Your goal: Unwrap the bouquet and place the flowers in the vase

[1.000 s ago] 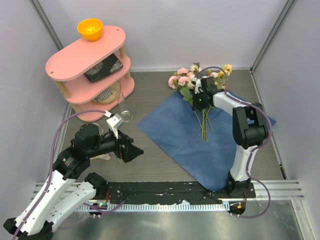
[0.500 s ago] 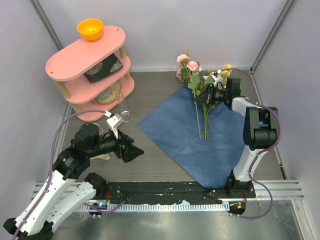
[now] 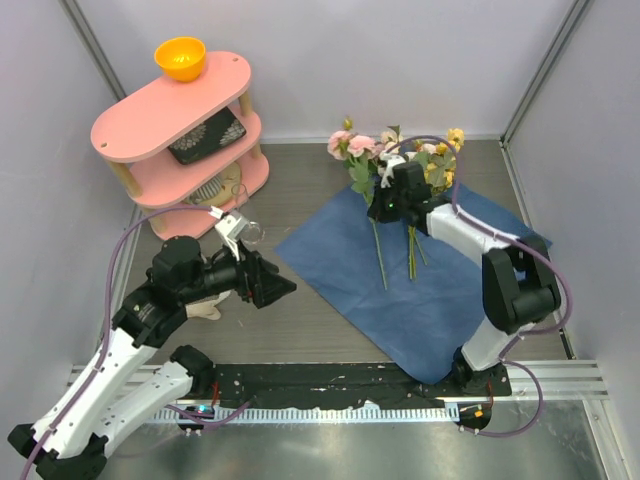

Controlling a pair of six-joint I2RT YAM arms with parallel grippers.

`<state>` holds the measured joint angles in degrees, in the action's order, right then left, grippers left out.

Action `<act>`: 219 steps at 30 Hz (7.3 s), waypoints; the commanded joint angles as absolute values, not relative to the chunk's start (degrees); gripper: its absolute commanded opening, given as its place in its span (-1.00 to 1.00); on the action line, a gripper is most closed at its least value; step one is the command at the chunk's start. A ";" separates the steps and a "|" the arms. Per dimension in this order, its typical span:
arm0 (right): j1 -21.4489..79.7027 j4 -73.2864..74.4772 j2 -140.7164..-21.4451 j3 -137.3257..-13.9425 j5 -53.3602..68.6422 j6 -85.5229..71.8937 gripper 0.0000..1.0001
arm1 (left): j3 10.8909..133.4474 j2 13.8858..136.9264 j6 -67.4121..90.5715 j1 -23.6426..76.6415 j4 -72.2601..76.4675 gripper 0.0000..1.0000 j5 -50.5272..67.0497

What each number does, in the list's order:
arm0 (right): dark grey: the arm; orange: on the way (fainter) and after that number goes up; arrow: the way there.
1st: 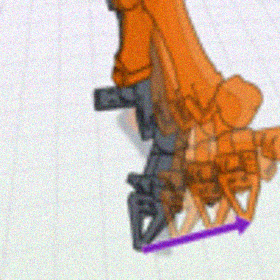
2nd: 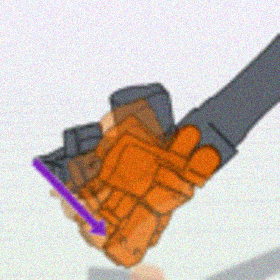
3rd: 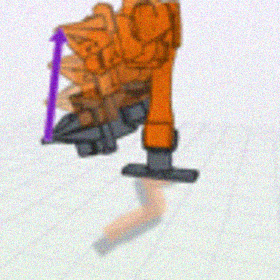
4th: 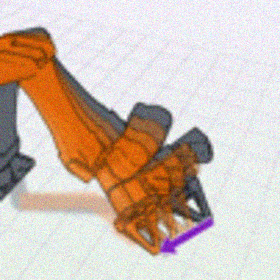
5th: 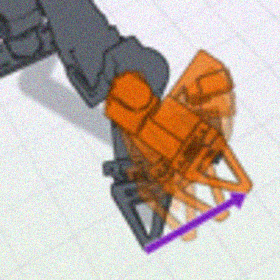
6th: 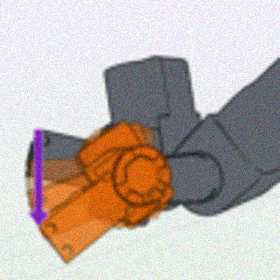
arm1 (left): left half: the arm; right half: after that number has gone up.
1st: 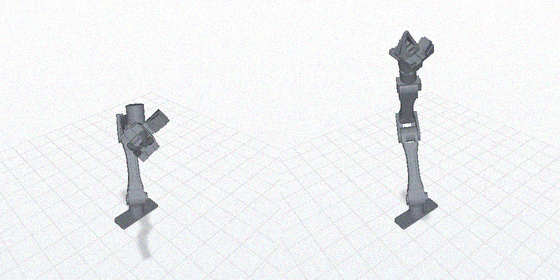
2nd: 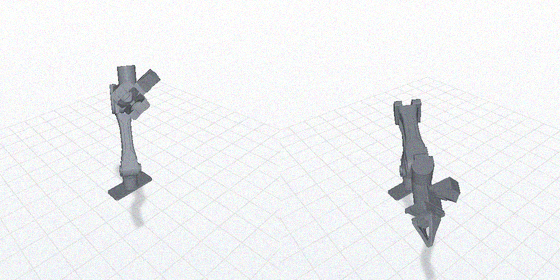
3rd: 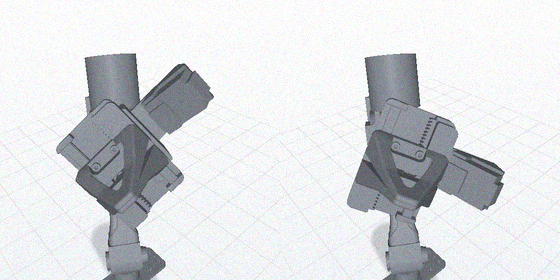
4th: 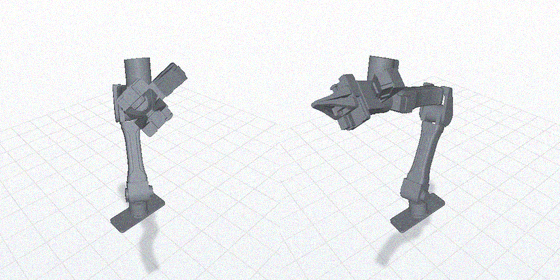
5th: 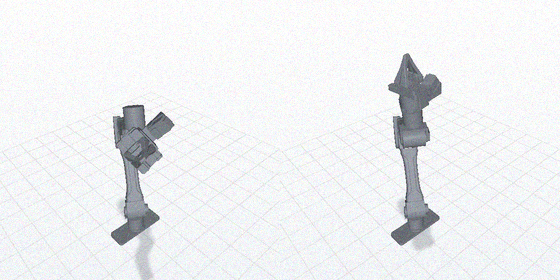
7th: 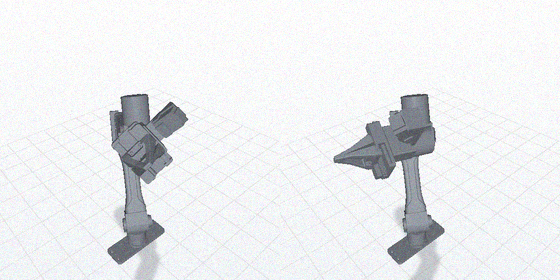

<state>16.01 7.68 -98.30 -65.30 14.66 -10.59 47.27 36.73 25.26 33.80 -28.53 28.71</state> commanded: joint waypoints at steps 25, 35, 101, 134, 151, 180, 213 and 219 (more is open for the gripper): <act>28.03 -2.37 -60.21 -49.31 20.31 -12.04 -0.98 | 66.08 73.55 43.42 37.53 2.93 0.54 18.64; 32.25 -0.53 -56.25 -48.34 14.94 -8.88 -0.98 | 79.79 80.85 39.55 38.93 -12.12 0.59 15.12; 41.48 11.69 -49.04 -51.50 -14.41 -8.26 0.61 | 96.16 72.69 1.49 21.45 -16.00 -1.00 -16.35; 41.48 16.08 -53.78 -54.05 -15.02 -10.37 0.61 | 69.61 70.84 12.39 21.09 -4.30 0.34 -25.14; 26.46 38.23 -98.34 -77.25 -20.91 -21.80 -0.81 | 68.82 45.01 13.80 21.09 -30.40 0.99 5.78; 15.73 33.58 -112.06 -83.50 -24.90 -11.51 -0.53 | 51.68 41.92 25.05 24.26 -19.51 0.85 30.41; 12.22 18.55 -110.85 -78.14 -3.79 -4.84 -0.63 | 52.65 42.19 28.65 24.26 -18.99 0.84 32.43; 13.97 18.10 -105.13 -76.82 1.91 -9.12 -0.98 | 52.73 43.15 30.23 24.26 -17.58 0.83 32.70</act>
<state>12.75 20.21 -112.22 -76.82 -3.03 -5.61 50.35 42.70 28.42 24.01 -21.23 31.18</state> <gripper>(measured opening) 0.043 0.921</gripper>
